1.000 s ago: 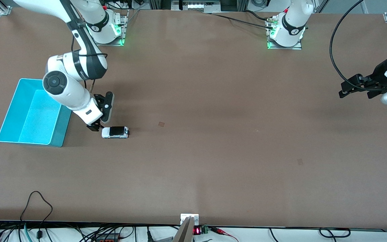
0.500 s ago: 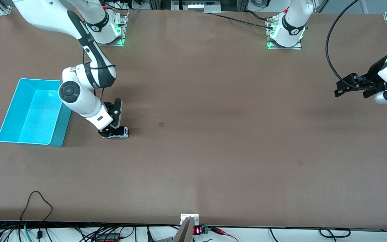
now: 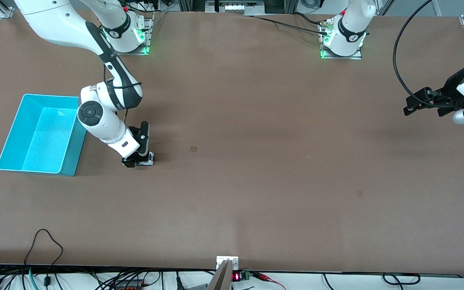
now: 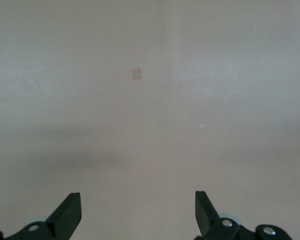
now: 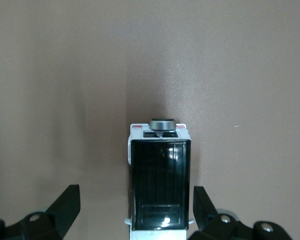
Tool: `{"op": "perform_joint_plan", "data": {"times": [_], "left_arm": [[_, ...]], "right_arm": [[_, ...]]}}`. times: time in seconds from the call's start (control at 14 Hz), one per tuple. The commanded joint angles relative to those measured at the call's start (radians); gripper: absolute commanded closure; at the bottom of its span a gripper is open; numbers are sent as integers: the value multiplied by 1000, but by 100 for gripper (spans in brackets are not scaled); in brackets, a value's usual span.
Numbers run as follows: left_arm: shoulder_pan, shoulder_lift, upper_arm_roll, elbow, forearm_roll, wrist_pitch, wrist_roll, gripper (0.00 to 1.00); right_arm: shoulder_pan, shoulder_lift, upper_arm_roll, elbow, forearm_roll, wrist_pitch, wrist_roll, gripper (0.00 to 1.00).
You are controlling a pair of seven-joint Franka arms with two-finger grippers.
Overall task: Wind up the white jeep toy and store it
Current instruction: 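Lower the right gripper and grasp the jeep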
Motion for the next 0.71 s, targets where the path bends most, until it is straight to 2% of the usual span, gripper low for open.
{"op": "perform_joint_plan", "data": {"times": [0.0, 0.36, 0.43, 0.5, 0.64], "left_arm": [[6, -10, -8, 10, 24, -18, -13, 0], [6, -4, -5, 10, 24, -4, -13, 0], [6, -4, -6, 10, 24, -4, -13, 0], [5, -6, -8, 10, 30, -4, -13, 0], [5, -4, -8, 12, 30, -2, -13, 0]], "right_arm": [[-8, 18, 8, 13, -18, 14, -9, 0], [-8, 35, 8, 13, -21, 42, -12, 0], [-8, 35, 8, 13, -24, 42, -16, 15], [-8, 35, 8, 13, -35, 42, -22, 39], [-10, 32, 8, 11, -38, 36, -13, 96]]}}
